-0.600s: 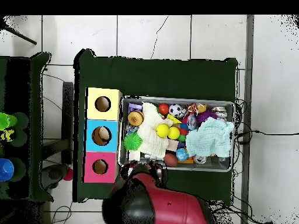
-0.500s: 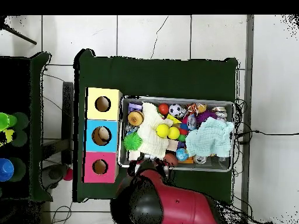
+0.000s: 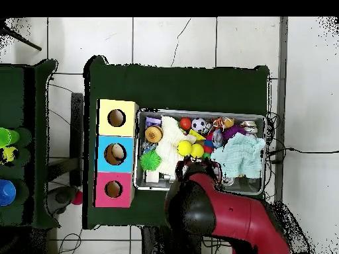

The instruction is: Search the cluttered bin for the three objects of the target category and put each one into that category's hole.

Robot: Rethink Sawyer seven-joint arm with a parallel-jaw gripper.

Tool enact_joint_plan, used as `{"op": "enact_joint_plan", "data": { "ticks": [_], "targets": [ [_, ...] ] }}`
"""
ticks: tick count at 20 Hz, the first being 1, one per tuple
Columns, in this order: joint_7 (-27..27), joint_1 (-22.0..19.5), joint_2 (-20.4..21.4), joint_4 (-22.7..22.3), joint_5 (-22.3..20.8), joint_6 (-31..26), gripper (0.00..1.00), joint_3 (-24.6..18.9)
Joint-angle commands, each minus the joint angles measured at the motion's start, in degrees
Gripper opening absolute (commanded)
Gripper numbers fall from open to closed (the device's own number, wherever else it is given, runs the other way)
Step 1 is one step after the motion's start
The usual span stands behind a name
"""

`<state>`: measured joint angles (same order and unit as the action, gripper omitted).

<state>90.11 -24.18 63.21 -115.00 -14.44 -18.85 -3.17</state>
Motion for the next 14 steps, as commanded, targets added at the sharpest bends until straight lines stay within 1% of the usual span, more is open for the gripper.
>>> {"op": "enact_joint_plan", "data": {
  "ticks": [1,3,5,9,12,14],
  "targets": [
    [-1.4,-3.9,-9.7,5.0,-6.3,7.3,1.0,-7.1],
    [-0.7,-4.2,-12.5,6.5,-7.9,9.3,1.0,-6.9],
    [0.0,-3.4,-15.1,9.0,-9.5,10.5,1.0,-5.4],
    [-0.4,-3.2,-17.4,12.9,-11.5,10.6,1.0,-4.8],
    [0.0,-4.1,-20.2,15.5,-12.0,11.1,1.0,-5.3],
    [0.1,-5.3,-23.5,17.7,-12.4,12.0,1.0,-6.5]
  ]
}}
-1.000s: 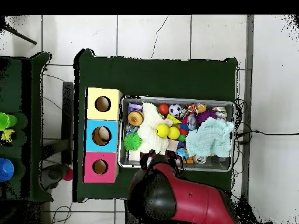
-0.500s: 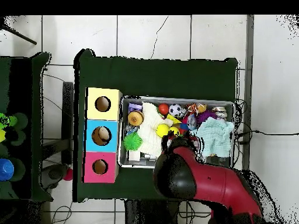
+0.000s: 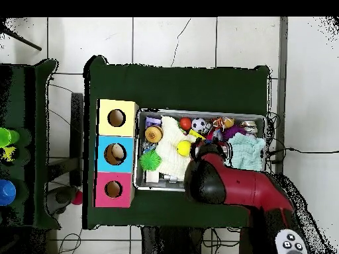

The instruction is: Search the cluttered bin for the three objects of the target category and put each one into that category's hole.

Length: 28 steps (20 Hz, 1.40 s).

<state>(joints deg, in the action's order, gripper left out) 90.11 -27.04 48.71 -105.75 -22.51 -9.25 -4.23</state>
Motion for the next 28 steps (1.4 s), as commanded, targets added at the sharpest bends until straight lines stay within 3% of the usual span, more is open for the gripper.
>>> {"op": "enact_joint_plan", "data": {
  "ticks": [1,11,16,28],
  "targets": [
    [0.1,-2.6,-10.2,9.4,-4.6,2.9,1.0,-5.6],
    [-5.8,-7.7,-10.7,13.0,-7.3,-4.3,1.0,-11.2],
    [-4.6,-9.7,-13.4,15.7,-9.8,-0.3,1.0,-13.7],
    [-3.8,-11.7,-18.1,20.3,-15.2,1.6,1.0,-16.8]
  ]
}}
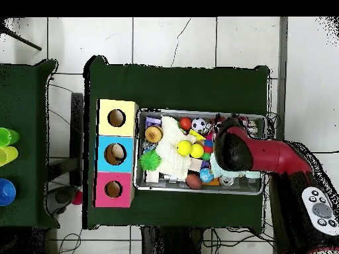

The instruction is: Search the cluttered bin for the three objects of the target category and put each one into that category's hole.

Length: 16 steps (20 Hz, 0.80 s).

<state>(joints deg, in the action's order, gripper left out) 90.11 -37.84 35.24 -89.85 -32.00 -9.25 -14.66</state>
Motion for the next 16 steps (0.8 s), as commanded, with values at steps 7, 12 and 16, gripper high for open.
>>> {"op": "enact_joint_plan", "data": {
  "ticks": [7,12,16],
  "targets": [
    [-0.8,-0.7,-6.9,5.7,-6.6,2.0,1.0,-6.0],
    [-0.4,-1.2,-7.9,5.6,-5.5,-0.9,1.0,-6.6],
    [-1.0,-1.4,-7.6,5.4,-4.6,-3.3,1.0,-7.0]
  ]
}}
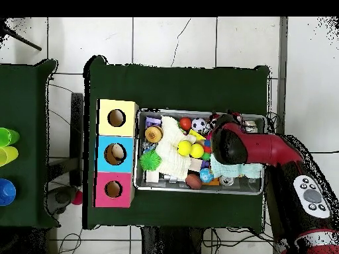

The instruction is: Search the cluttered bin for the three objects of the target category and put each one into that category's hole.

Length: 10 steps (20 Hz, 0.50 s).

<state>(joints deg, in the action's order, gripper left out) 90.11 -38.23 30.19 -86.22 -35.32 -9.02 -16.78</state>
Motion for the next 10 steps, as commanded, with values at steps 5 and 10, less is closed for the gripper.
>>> {"op": "enact_joint_plan", "data": {
  "ticks": [5,10],
  "targets": [
    [-1.3,-0.4,-2.0,1.9,-0.8,-5.2,1.0,-4.3],
    [-3.0,0.8,-1.5,2.9,-1.8,-6.8,1.0,-3.4]
  ]
}}
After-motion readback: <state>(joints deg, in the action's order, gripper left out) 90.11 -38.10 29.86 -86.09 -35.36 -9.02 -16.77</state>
